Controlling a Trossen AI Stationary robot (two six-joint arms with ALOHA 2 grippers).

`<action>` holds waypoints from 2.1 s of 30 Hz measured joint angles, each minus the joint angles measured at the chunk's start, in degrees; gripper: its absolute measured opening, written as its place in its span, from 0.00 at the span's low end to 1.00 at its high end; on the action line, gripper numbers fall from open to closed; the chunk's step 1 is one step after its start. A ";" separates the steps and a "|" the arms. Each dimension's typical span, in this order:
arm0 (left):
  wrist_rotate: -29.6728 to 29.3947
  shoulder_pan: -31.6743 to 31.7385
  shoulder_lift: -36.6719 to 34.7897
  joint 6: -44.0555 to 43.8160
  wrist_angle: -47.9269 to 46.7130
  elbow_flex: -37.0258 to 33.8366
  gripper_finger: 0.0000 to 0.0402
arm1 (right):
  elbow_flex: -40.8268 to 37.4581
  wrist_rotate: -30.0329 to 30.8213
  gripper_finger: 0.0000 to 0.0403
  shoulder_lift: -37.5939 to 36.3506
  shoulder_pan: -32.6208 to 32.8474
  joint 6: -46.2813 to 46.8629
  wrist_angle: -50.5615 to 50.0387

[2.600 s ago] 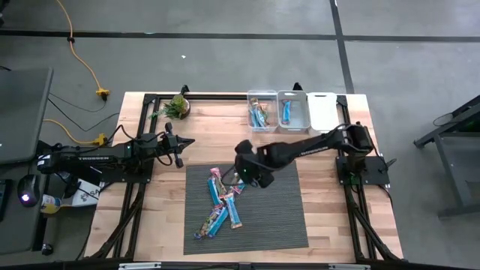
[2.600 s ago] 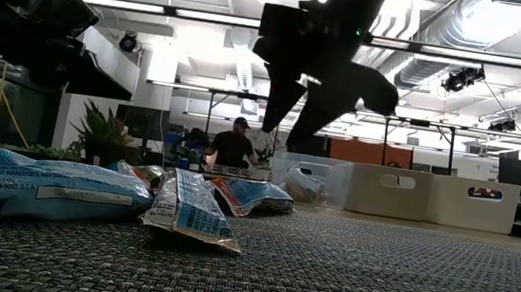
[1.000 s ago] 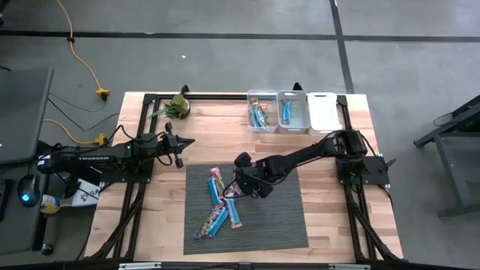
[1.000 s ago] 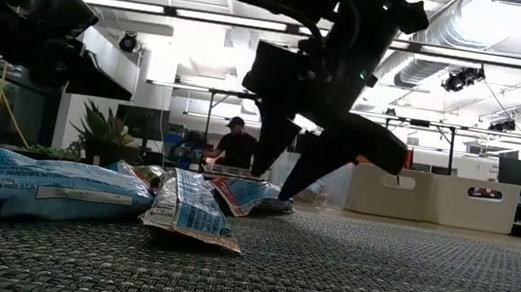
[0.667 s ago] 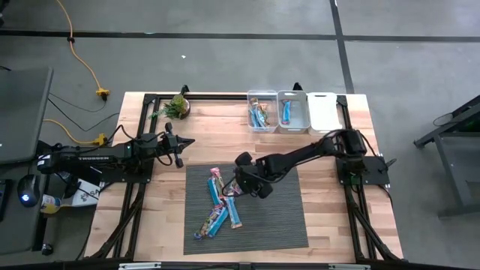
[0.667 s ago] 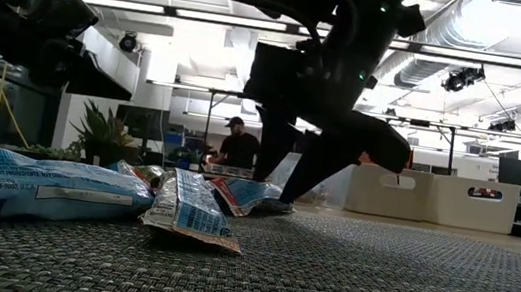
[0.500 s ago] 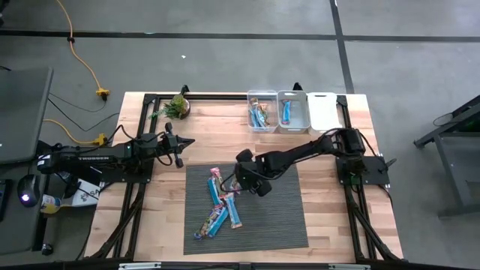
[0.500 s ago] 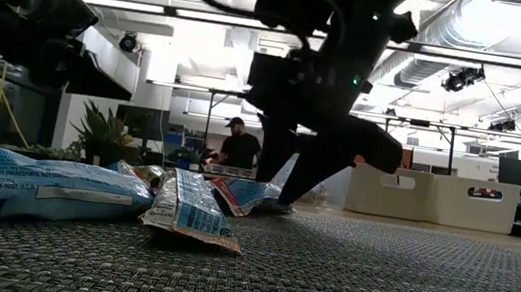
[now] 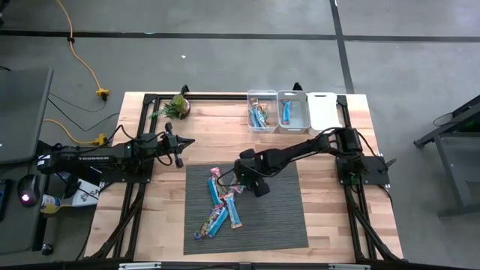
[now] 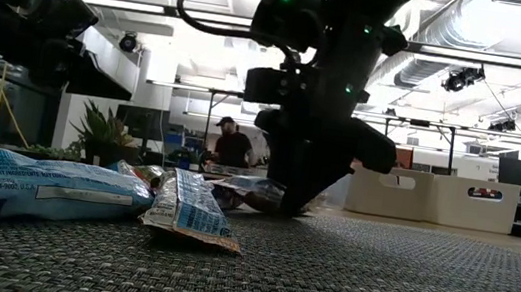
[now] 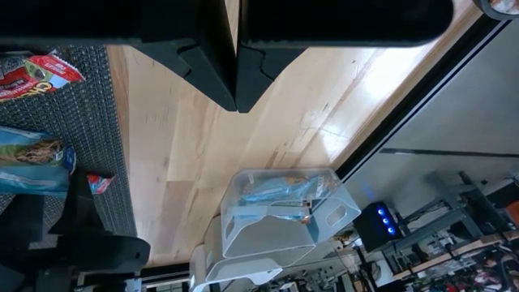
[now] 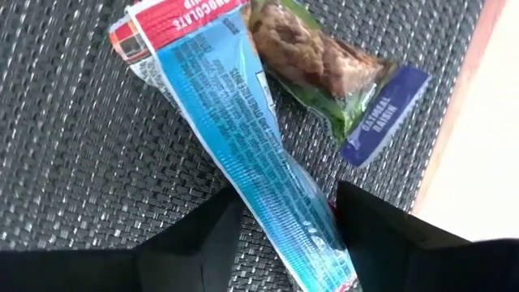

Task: Pick and place Granola Bars by type
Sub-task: Put the red granola bar into the gray bin

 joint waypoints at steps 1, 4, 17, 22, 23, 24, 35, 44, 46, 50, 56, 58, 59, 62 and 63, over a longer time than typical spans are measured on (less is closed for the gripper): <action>-0.03 -0.02 0.02 0.00 0.04 0.00 0.00 | 0.01 0.00 0.46 0.05 0.00 0.75 0.05; -0.02 0.00 0.00 0.00 0.03 0.00 0.00 | 0.01 0.36 0.45 0.04 0.02 2.12 0.02; -0.04 -0.01 0.01 0.00 0.04 0.00 0.00 | -0.05 0.20 0.28 -0.36 0.09 8.25 0.35; -0.04 -0.01 0.00 0.00 0.05 0.00 0.00 | -0.13 2.17 0.23 -1.25 0.20 11.95 0.77; -0.04 -0.02 0.00 0.00 0.04 0.00 0.00 | 0.01 2.27 0.22 -1.62 0.20 12.48 0.64; -0.04 -0.02 0.00 0.00 0.03 0.00 0.00 | 0.43 2.28 0.21 -1.83 0.20 12.93 0.41; -0.04 0.00 0.00 0.00 0.04 0.00 0.00 | 12.88 0.31 0.18 -1.93 -0.17 16.48 -0.63; -0.04 -0.02 0.00 0.00 0.06 0.00 0.00 | 22.92 -2.88 0.18 -2.03 -2.82 25.57 13.84; -0.04 -0.01 0.02 0.00 0.06 0.00 0.00 | 24.06 -4.04 0.18 -2.04 -2.99 26.33 18.86; -0.04 0.00 0.02 0.00 0.06 0.00 0.00 | 25.18 -5.62 0.18 -2.04 -2.95 26.58 28.01; -0.04 -0.01 0.00 0.00 0.06 0.00 0.00 | 25.47 -5.98 0.18 -2.06 -2.93 28.82 37.00; -0.04 -0.02 0.02 0.00 0.06 0.00 0.00 | 25.47 -5.91 0.18 -2.06 -2.93 29.10 39.03; -0.04 -0.01 0.01 0.00 0.06 0.00 0.00 | 25.47 -5.63 0.18 -2.06 -2.93 29.09 39.84; -0.04 -0.02 0.01 0.00 0.06 0.00 0.00 | 25.47 -2.43 0.18 -2.06 -2.95 29.01 41.33; -0.04 -0.01 0.00 0.00 0.06 0.00 0.00 | 25.47 -0.90 0.18 -2.06 -3.09 28.95 41.70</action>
